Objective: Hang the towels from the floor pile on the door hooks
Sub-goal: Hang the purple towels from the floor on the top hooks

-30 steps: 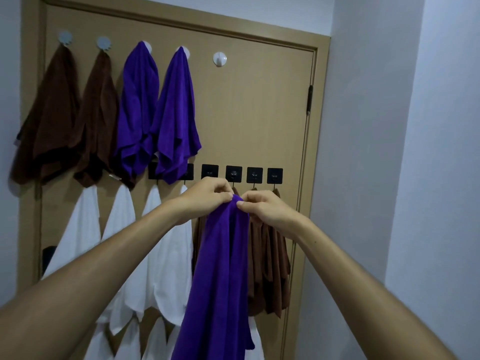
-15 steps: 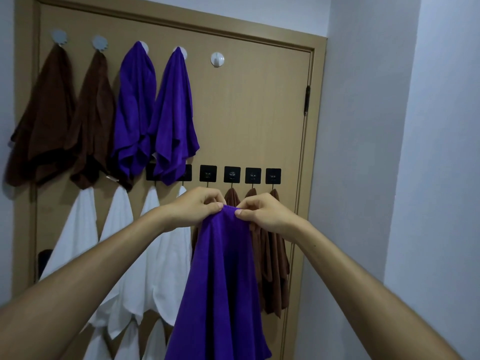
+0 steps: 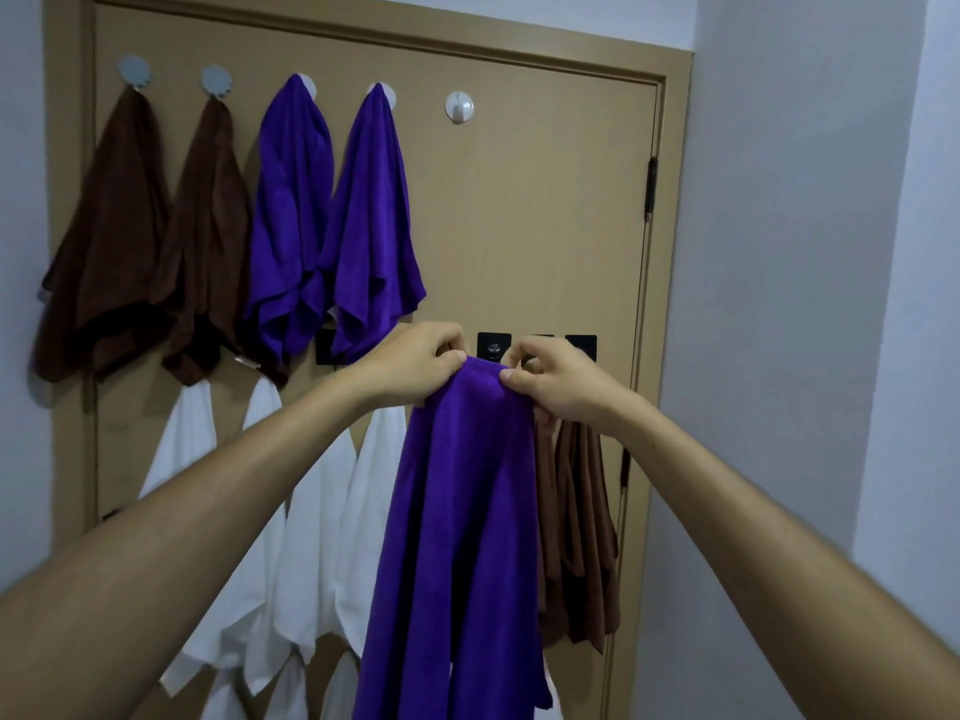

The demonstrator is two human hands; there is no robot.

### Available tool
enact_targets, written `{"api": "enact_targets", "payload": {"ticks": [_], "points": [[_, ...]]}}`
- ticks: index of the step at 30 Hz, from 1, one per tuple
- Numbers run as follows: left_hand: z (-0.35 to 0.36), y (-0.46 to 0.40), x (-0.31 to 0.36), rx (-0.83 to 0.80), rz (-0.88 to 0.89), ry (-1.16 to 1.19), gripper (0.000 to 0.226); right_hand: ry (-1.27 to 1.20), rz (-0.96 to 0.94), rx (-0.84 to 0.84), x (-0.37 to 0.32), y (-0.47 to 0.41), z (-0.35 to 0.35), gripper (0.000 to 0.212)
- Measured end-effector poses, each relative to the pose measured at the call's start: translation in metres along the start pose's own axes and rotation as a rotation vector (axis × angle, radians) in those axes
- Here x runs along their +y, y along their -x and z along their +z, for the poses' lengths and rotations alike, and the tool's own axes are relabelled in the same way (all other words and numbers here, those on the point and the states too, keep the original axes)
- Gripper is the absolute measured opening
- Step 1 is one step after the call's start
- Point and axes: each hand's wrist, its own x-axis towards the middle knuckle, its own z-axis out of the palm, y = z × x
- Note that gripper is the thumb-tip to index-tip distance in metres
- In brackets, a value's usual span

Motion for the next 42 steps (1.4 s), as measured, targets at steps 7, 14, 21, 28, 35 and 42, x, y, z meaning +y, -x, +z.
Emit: {"api": "enact_targets", "payload": {"ticks": [7, 14, 21, 28, 35, 42], "points": [[-0.006, -0.048, -0.029, 0.145, 0.059, -0.037, 0.016, -0.161, -0.163, 0.208, 0.019, -0.068, -0.001, 0.019], [-0.016, -0.134, -0.055, 0.359, 0.173, -0.293, 0.014, 0.144, -0.350, 0.458, 0.035, -0.160, -0.017, 0.015], [-0.022, -0.213, -0.075, 0.584, 0.120, -0.365, 0.019, 0.266, -0.425, 0.560, 0.037, -0.256, -0.039, 0.021], [-0.024, -0.300, -0.110, 0.692, 0.137, -0.435, 0.022, 0.421, -0.380, 0.621, 0.041, -0.340, -0.048, 0.027], [-0.051, -0.388, -0.132, 0.875, 0.252, -0.523, 0.026, 0.562, -0.390, 0.716, 0.022, -0.416, -0.072, 0.028], [-0.078, -0.459, -0.140, 0.972, 0.339, -0.603, 0.043, 0.604, -0.401, 0.838, 0.007, -0.482, -0.094, 0.043]]}}
